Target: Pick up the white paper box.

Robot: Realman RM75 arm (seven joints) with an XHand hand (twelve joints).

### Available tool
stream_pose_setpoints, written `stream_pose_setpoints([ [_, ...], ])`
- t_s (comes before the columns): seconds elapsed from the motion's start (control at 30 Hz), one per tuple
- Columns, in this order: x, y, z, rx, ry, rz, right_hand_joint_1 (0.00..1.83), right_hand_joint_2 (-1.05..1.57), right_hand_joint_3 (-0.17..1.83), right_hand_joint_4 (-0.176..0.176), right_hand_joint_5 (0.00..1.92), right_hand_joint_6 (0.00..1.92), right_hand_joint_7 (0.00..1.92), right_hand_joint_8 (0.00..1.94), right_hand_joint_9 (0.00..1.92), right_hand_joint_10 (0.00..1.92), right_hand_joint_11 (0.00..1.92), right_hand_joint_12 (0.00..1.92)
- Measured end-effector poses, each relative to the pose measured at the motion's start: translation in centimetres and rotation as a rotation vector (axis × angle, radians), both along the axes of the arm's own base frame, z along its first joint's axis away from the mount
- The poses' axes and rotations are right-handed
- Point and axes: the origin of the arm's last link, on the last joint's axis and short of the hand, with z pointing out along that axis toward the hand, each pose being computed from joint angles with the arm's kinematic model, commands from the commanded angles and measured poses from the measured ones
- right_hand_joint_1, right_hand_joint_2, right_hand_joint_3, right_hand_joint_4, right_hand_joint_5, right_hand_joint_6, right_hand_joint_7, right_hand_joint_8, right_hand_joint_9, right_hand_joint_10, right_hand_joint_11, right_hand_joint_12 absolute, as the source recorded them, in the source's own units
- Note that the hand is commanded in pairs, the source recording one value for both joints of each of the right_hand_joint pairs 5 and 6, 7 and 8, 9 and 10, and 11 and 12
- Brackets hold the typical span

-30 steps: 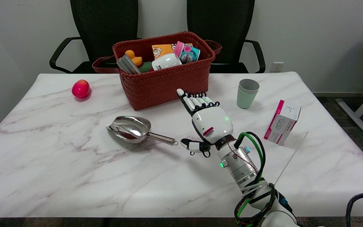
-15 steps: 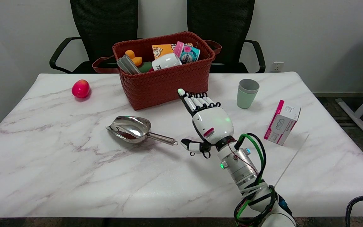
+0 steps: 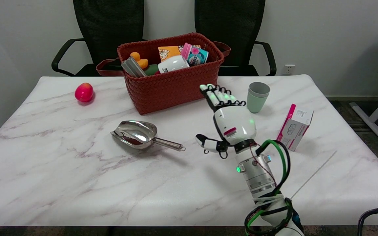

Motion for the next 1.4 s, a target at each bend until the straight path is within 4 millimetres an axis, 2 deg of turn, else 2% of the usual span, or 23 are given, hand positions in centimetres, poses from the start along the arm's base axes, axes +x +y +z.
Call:
stream_pose_setpoints([
  [0.3, 0.5, 1.5, 1.3, -0.102, -0.125, 0.096, 1.05, 0.68, 0.37, 0.0, 0.15, 0.15, 0.27, 0.27, 0.4, 0.4, 0.53, 0.53],
  [0.47, 0.5, 2.3, 1.6, -0.151, -0.196, 0.138, 1.01, 0.74, 0.28, 0.0, 0.16, 0.16, 0.31, 0.31, 0.44, 0.44, 0.56, 0.56],
  [0.73, 0.3, 3.4, 2.0, -0.233, -0.324, 0.216, 0.92, 0.81, 0.24, 0.0, 0.12, 0.12, 0.3, 0.3, 0.44, 0.44, 0.55, 0.55],
  [0.87, 0.2, 3.7, 2.1, -0.281, -0.376, 0.257, 0.88, 0.89, 0.01, 0.0, 0.03, 0.03, 0.23, 0.23, 0.34, 0.34, 0.37, 0.37],
  [1.0, 0.1, 3.8, 2.0, -0.33, -0.421, 0.294, 0.82, 0.93, -0.11, 0.0, 0.0, 0.0, 0.02, 0.02, 0.19, 0.19, 0.23, 0.23],
  [1.4, -0.1, 3.2, 1.3, -0.47, -0.491, 0.409, 0.75, 1.03, -0.17, 0.0, 0.0, 0.0, 0.0, 0.0, 0.02, 0.02, 0.09, 0.09],
])
